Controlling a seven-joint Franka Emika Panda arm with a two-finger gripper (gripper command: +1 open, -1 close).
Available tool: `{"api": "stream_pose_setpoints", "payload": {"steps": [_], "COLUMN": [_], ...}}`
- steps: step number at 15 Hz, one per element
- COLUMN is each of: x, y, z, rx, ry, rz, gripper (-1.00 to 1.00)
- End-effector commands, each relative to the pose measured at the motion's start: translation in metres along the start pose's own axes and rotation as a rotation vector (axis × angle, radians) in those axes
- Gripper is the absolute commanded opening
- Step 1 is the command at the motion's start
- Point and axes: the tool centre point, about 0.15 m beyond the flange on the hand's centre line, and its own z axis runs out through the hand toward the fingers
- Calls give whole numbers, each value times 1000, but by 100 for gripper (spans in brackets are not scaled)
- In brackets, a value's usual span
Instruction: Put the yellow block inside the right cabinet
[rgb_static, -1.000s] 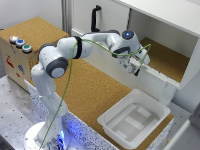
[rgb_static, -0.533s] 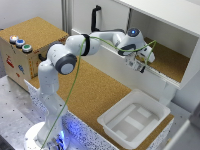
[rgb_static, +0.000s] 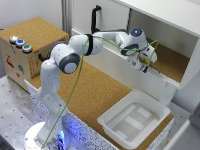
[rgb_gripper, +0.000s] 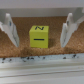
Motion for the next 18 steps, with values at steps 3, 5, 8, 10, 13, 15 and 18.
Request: {"api": "stream_pose_setpoints", "payload": {"steps": [3, 5, 8, 10, 13, 15, 18], "x": [-62, -85, -118, -132, -159, -176, -210], "y": [-11, -20, -42, -54, -83, -105, -141], "z": [-49, -52, -59, -64, -68, -63, -65], "rx": [5, -9, -39, -43, -3, 45, 149], "ry": [-61, -97, -133, -145, -148, -145, -136], "rz": [29, 27, 12, -1, -132, -242, -366], "gripper": [100, 100, 100, 100, 100, 100, 100]}}
